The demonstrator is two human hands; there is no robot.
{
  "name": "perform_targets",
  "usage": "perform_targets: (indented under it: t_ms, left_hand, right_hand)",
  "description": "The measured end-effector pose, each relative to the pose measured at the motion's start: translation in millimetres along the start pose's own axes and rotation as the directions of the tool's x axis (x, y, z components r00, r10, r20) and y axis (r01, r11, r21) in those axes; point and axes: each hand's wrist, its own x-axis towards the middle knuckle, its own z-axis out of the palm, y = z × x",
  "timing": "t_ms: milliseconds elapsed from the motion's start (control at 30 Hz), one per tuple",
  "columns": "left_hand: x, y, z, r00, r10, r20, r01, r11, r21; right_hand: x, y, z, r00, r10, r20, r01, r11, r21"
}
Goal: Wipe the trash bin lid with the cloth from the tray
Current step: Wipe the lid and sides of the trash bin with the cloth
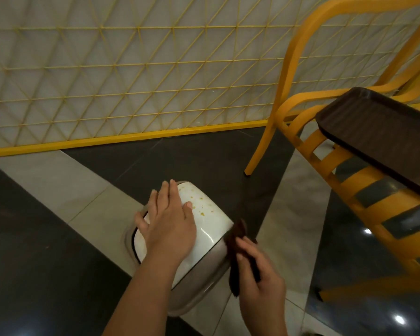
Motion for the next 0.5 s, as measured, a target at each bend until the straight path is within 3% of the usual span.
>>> perform_targets:
  t_ms: [100, 167, 200, 267, 300, 367, 433, 500]
  left_hand:
    - [-4, 3, 9, 0.999, -0.019, -0.028, 0.016, 0.994, -0.105]
    - [-5, 1, 12, 0.998, -0.014, -0.058, 0.007, 0.992, -0.124]
    - [-5, 0, 13, 0.998, -0.009, -0.068, 0.0, 0.992, -0.126]
    - [-5, -1, 14, 0.997, 0.002, -0.076, -0.011, 0.992, -0.124]
    - [-6, -1, 14, 0.997, 0.008, -0.079, -0.017, 0.993, -0.119]
    - [-7, -1, 12, 0.996, 0.03, -0.079, -0.038, 0.995, -0.096]
    - [-8, -2, 11, 0.995, 0.064, -0.076, -0.07, 0.995, -0.07]
    - [-11, -1, 11, 0.993, 0.096, -0.074, -0.1, 0.994, -0.053]
  right_hand:
    - [6, 0, -1, 0.935, -0.347, 0.071, 0.352, 0.932, -0.088]
    - [27, -9, 2, 0.911, -0.38, 0.162, 0.394, 0.917, -0.061]
    - [36, -12, 5, 0.929, -0.316, 0.192, 0.325, 0.945, -0.016]
    - [51, -18, 12, 0.973, -0.023, 0.228, -0.001, 0.994, 0.106]
    - [56, -14, 14, 0.962, 0.125, 0.242, -0.167, 0.972, 0.165]
    - [56, -9, 13, 0.921, 0.293, 0.255, -0.346, 0.917, 0.199]
    - [41, -8, 9, 0.921, 0.315, 0.229, -0.358, 0.916, 0.181]
    - [17, -11, 3, 0.973, 0.178, 0.146, -0.195, 0.974, 0.112]
